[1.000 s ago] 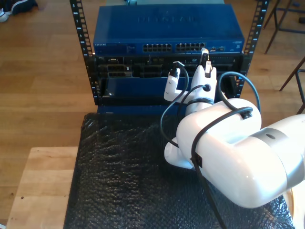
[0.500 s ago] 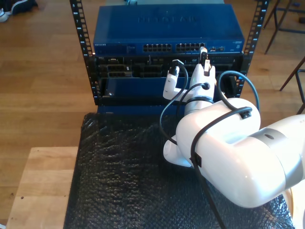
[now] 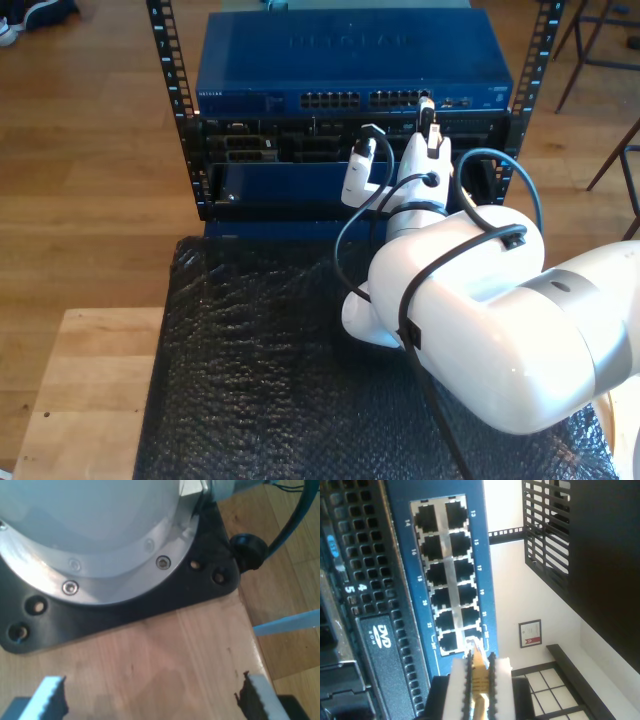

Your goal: Grab the cable and plug it in

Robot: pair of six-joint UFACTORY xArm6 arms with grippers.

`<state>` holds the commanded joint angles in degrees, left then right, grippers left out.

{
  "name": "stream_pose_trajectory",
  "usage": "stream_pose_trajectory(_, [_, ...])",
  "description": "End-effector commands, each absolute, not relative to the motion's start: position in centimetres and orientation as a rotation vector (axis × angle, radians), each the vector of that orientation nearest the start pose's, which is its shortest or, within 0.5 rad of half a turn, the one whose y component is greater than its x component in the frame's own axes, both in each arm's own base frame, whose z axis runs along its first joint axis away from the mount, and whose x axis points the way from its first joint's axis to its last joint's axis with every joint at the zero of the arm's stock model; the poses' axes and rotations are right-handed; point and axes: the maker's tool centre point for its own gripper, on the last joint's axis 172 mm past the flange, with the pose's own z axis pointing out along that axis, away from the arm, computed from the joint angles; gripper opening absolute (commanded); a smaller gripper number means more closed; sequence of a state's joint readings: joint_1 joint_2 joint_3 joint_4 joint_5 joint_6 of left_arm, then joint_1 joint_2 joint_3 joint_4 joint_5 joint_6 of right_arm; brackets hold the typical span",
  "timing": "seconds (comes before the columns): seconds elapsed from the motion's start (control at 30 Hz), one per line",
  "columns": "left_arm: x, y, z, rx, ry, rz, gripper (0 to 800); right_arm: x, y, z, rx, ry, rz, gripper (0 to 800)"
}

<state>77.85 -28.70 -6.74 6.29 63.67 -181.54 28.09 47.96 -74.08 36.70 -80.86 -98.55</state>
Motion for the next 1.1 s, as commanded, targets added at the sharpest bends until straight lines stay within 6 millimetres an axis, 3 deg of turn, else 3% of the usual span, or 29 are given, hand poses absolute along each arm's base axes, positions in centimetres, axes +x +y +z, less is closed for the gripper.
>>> stream_pose_trajectory(1.1, [0.15, 11.50, 3.59, -2.168, 2.816, -0.431, 800, 65.64, 16.00, 26.93, 1.187, 0.887, 1.273, 0])
